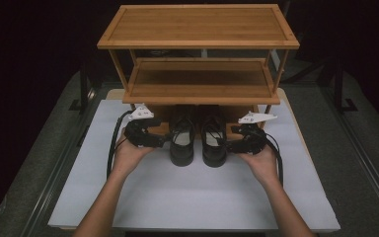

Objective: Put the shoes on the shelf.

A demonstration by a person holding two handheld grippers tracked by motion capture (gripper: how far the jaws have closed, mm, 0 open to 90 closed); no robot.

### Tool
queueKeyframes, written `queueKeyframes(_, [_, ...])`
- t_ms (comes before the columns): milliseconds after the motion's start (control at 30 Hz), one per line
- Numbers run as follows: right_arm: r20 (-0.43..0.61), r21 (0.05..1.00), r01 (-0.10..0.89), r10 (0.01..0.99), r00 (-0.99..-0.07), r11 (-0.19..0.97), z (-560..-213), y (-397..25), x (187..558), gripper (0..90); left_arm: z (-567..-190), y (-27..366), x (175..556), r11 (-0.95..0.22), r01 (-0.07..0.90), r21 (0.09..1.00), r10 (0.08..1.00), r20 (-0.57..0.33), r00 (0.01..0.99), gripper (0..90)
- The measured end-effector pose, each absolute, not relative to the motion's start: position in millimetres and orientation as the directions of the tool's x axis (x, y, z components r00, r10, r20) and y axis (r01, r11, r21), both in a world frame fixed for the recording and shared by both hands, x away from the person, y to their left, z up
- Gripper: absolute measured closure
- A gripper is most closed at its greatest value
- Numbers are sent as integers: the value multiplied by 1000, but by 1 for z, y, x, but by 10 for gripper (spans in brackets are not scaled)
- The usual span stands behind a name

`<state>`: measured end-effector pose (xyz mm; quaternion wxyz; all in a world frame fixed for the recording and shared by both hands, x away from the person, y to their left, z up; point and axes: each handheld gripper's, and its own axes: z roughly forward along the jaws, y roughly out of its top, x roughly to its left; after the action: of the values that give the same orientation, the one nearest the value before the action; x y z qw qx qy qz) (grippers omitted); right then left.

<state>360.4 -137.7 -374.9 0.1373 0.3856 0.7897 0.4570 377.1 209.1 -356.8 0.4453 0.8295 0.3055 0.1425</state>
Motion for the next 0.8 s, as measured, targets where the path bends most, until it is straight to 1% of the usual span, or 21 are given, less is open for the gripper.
queueKeyframes(100, [145,815,497,727,-671,296,-383,-141,350,183,-368,212,368,-442,391,807,621,-39,783,142])
queueKeyframes(200, [150,809,505,725,-672,300,-395,-145,344,151,-384,213,364,-455,410,791,623,-46,781,104])
queueKeyframes(333, [154,798,517,724,-672,311,-409,-147,343,129,-405,211,363,-477,421,771,618,-46,785,91])
queueKeyframes(433, [176,781,537,713,-678,318,-421,-145,346,104,-419,207,365,-495,432,754,610,-53,791,87])
queueKeyframes(500, [161,768,541,715,-681,342,-429,-142,349,86,-427,201,367,-523,433,734,597,-47,800,71])
queueKeyframes(633, [162,747,548,697,-698,376,-444,-134,354,74,-437,190,370,-558,410,721,573,-22,819,71])
queueKeyframes(800, [156,745,541,688,-709,389,-453,-125,359,74,-447,182,374,-567,406,717,559,-26,828,63])
